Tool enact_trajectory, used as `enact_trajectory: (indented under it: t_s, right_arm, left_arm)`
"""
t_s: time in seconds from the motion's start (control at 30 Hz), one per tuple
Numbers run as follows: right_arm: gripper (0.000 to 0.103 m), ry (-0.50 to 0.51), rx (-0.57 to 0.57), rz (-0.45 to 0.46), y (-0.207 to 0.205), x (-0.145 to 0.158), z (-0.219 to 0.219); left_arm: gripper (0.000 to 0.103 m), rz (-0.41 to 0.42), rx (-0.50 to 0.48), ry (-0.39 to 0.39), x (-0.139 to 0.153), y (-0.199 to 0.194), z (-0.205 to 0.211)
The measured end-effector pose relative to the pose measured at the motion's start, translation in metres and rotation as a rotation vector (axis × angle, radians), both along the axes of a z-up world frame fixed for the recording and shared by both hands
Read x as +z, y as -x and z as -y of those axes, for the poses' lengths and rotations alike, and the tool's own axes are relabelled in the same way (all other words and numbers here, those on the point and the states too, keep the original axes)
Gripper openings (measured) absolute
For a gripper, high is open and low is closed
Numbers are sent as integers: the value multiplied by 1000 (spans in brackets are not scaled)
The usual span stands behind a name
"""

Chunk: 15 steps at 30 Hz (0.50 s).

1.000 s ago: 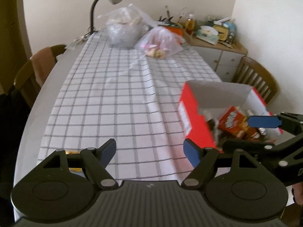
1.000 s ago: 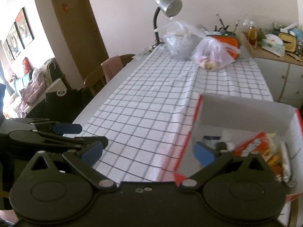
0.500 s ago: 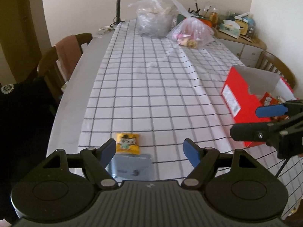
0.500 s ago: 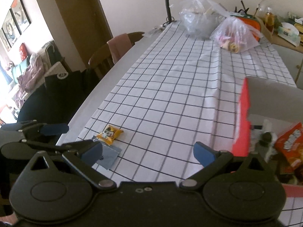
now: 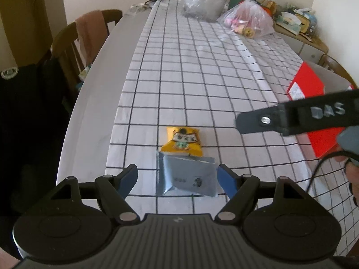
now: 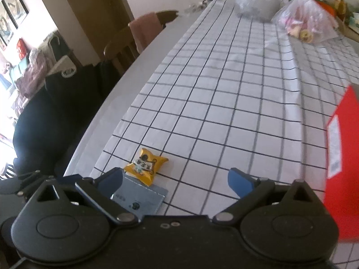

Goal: Organize snacks
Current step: 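Move both tools back over the yellow packet and blue-grey packet, then grasp the blue-grey packet with the left tool while the right tool grasps the yellow packet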

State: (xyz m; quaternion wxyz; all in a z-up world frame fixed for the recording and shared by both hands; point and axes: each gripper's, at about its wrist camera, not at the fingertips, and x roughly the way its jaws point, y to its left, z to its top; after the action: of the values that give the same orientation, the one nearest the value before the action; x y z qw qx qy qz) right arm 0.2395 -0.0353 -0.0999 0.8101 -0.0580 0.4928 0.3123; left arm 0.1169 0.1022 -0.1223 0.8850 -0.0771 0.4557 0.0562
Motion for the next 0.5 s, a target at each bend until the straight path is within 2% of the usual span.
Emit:
enact_trajectory:
  t_s: [0.17,0.37,0.5]
  right_arm:
    - [97,40,-12,-54,-11,-18,-30]
    - [96,94,3,-95,-17,-38,-60]
    - [87,127,-8,-119,-21,-50,-71]
  left_arm:
    - [78,-6,-9,24,-8,-1,-7]
    - [78,0,3,17,-15,-1,-11]
    - [78,-1,22,10,-18,2,-16]
